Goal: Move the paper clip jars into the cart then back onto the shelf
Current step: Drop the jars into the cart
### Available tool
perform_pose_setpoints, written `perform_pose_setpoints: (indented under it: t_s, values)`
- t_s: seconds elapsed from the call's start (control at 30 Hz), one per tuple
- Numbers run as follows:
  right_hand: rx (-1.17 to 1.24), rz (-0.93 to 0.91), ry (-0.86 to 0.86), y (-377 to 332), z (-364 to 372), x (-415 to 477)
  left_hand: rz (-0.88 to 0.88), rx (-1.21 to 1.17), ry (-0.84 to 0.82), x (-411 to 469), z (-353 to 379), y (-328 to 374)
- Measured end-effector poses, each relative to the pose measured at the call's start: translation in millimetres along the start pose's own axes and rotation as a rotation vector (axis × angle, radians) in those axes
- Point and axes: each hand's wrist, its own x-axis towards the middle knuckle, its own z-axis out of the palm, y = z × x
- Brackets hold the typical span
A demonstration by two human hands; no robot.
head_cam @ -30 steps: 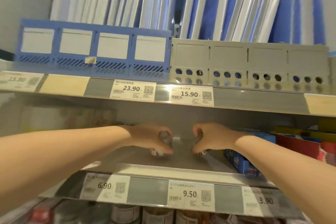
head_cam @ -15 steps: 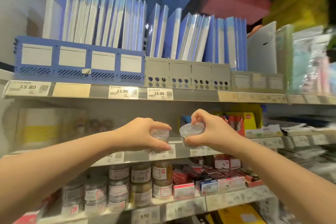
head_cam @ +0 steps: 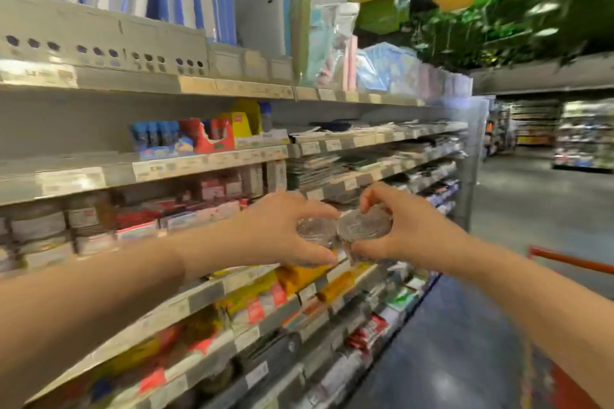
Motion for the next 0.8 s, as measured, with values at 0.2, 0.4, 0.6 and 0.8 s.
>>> perform_pose_setpoints:
  t_s: [0.2, 0.4, 0.6, 0.8]
  values:
    - [-0.098, 0.169, 0.046, 110.3, -73.7, -134.6, 0.205, -0.054, -0.07, 75.6, 98.4, 145.9]
    - [-0.204, 0.412, 0.083, 215.6, -126.7, -245.6, 0.297, -0.186, -0.196, 149.3, 197.6, 260.7]
    - [-0.201, 0.645, 0.095, 309.3, -124.9, -312.1, 0.439, -0.169, -0.398, 207.8, 303.8, 315.9]
    - [-0.176, 0.823, 0.045, 392.3, -79.7, -338.6, 0.564, -0.196, -0.525, 258.4, 402.2, 325.5]
